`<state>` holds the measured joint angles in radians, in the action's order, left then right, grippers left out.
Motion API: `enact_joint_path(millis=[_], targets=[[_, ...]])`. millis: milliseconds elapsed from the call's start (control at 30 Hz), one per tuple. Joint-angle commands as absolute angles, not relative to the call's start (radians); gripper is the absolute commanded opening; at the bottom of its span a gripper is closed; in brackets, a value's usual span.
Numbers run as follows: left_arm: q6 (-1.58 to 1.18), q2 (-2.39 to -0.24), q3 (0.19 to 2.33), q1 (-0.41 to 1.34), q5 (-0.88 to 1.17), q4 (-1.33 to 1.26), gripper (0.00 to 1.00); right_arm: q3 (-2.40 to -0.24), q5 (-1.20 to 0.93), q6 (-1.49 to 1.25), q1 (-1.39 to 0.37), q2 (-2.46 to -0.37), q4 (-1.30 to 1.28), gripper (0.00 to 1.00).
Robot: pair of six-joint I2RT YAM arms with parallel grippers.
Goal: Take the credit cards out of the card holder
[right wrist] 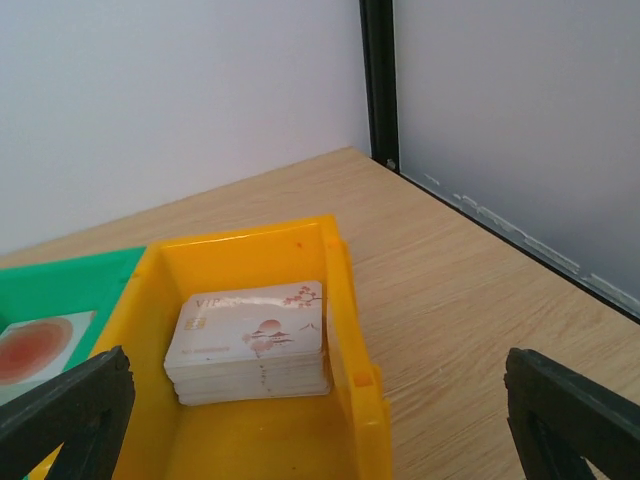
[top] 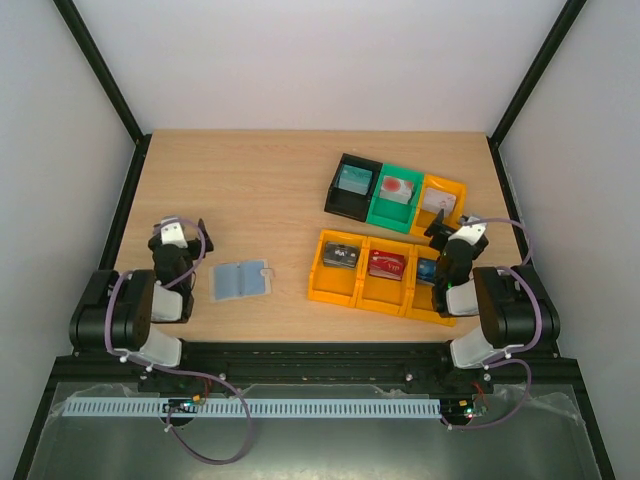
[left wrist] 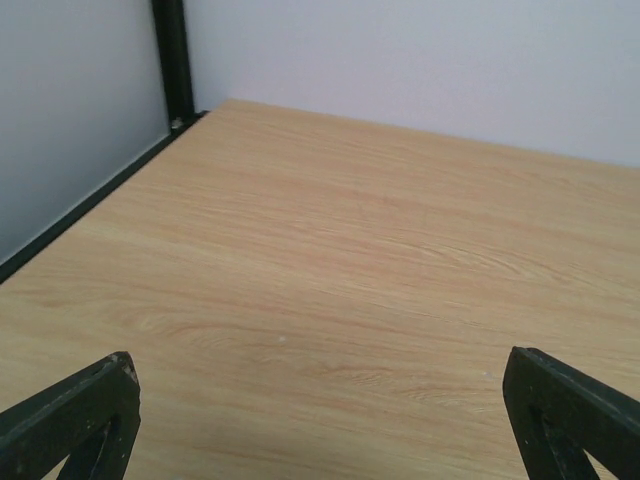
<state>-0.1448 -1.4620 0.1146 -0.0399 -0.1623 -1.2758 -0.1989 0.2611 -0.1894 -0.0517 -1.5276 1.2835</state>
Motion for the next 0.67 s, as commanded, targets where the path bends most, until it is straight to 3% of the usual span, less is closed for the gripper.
enact_joint_path(millis=[0,633], targets=[[-0.082,-1.526,0.195,-0.038,-0.043,-1.325,0.99,-0.21,0.239,-0.169,-0.046,-1.53,1.302,0.99],[-0.043,-1.539,0.239,-0.028,0.011,-1.261,1.0,-0.215,0.225,-0.163,-0.046,-1.531,1.299,0.99]])
